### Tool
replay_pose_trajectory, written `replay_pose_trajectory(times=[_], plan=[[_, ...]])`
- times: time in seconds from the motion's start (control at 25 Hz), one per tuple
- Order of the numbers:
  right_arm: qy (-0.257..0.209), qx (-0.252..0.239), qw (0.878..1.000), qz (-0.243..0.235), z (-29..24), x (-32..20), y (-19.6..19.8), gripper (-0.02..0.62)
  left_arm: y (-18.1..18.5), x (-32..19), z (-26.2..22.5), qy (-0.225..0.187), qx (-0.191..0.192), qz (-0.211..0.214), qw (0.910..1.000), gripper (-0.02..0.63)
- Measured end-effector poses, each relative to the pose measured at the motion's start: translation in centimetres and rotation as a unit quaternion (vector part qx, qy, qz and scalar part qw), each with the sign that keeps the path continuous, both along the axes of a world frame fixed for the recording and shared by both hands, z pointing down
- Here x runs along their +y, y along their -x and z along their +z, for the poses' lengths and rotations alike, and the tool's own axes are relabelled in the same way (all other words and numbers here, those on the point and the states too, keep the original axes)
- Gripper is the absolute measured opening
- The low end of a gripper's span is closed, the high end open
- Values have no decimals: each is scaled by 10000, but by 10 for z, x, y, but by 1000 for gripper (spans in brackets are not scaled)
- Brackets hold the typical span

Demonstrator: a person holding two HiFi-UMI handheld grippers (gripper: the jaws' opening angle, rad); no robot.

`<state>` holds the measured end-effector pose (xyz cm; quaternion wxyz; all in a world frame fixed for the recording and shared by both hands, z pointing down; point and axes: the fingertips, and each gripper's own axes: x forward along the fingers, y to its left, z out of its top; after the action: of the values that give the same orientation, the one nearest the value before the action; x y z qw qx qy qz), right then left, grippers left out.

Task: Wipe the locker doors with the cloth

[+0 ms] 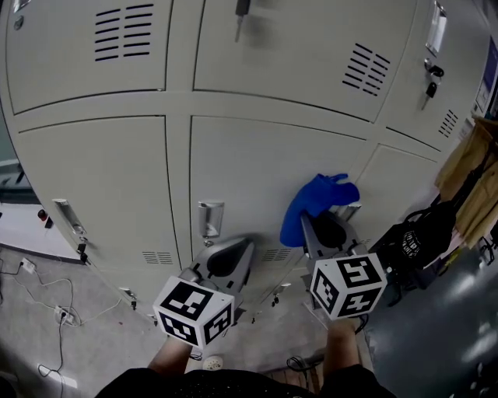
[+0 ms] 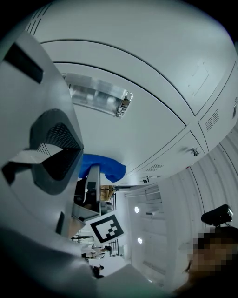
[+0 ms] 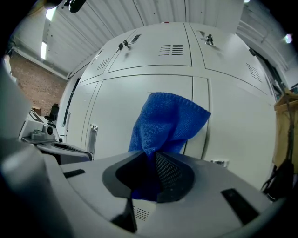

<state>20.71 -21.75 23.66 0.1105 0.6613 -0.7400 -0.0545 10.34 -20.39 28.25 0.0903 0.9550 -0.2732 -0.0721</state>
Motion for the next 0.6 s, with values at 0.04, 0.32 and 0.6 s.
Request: replay_pose_trajectory(times=[0.04, 0.32, 0.6], plan=[[-1, -11, 10000, 49, 0, 0, -4, 61, -1, 0, 0, 8, 8, 13, 10000, 11], [-2, -164, 9990, 409, -1, 4, -36, 61, -17, 3, -3, -25, -8, 207, 9998, 11], [-1, -416, 9973, 608, 0, 7, -52, 61, -23, 8, -2, -16, -34, 289, 9996, 11]])
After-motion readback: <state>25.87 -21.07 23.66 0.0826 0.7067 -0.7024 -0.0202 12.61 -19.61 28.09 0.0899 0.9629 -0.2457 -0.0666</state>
